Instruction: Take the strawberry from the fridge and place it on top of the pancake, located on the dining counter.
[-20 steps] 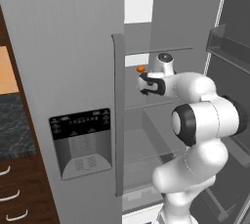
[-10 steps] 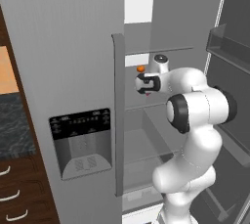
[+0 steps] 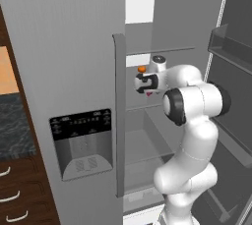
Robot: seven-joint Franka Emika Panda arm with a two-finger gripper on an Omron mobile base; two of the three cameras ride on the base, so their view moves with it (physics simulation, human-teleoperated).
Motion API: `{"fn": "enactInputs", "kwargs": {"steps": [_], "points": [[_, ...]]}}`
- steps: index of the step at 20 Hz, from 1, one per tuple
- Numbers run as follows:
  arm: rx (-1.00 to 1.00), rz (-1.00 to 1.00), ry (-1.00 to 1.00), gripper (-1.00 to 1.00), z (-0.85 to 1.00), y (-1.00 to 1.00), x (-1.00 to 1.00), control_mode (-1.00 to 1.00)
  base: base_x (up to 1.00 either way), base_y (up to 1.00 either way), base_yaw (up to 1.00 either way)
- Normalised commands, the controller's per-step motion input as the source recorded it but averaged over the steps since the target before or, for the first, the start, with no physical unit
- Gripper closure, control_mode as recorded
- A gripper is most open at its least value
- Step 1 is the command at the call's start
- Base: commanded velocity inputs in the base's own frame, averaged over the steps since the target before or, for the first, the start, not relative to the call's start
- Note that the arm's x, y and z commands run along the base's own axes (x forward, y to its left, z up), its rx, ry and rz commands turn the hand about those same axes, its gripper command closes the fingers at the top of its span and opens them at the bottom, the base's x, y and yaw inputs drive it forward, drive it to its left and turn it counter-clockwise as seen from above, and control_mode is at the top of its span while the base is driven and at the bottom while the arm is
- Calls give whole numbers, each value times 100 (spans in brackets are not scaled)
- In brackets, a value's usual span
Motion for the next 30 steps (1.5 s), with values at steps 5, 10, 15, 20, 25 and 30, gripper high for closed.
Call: {"fn": "enactInputs", "kwargs": {"steps": [5, 10, 15, 20, 25, 30], "points": [[0, 0, 0, -100, -15, 0, 30, -100, 0, 0, 0], [0, 0, 4, -100, -14, 0, 15, -100, 0, 0, 0], [0, 0, 7, -100, -14, 0, 4, -100, 0, 0, 0], [0, 0, 6, 100, -28, 0, -11, -100, 0, 0, 0], [0, -5, 0, 100, -21, 0, -43, -100, 0, 0, 0], [0, -3, -6, 100, 8, 0, -62, -100, 0, 0, 0]]}}
